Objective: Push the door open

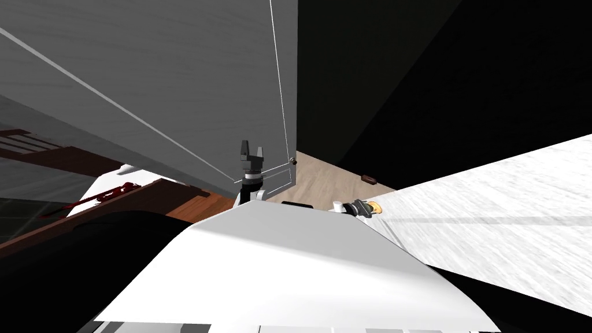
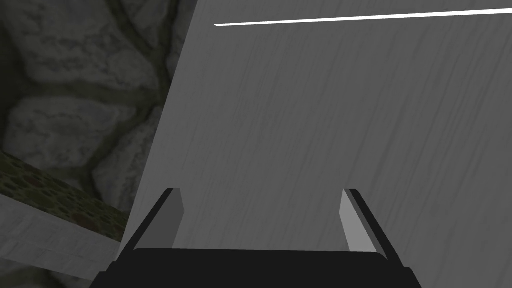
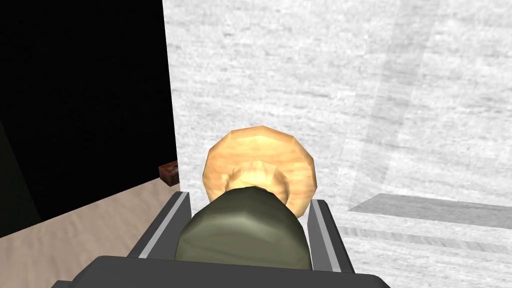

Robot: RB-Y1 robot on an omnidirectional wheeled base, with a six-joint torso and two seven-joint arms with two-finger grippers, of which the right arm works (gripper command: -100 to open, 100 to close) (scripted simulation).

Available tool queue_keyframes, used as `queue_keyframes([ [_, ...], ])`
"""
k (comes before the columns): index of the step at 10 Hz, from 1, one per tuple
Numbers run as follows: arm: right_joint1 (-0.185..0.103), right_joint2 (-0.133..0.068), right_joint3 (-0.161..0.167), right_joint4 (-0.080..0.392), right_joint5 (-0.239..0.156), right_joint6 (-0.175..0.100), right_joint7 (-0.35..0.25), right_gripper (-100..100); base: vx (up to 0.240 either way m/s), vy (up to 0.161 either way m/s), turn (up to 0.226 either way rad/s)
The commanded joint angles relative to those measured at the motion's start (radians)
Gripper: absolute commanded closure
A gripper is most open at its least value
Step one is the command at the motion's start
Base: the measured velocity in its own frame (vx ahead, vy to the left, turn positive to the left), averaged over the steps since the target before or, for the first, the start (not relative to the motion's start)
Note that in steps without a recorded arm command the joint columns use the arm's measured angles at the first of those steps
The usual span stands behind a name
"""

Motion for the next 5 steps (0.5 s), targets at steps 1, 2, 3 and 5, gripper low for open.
queue_keyframes([
  [1,-0.012,-0.023,-0.014,0.019,-0.007,-0.030,-0.003,100,0.054,-0.071,-0.016],
  [2,-0.014,-0.029,-0.028,0.020,-0.017,-0.038,0.004,100,0.109,-0.131,-0.029],
  [3,-0.017,-0.030,-0.044,0.020,-0.028,-0.047,0.010,100,0.134,-0.155,-0.031],
  [5,-0.020,-0.024,-0.067,0.021,-0.044,-0.061,0.021,100,0.117,-0.170,-0.035],
])
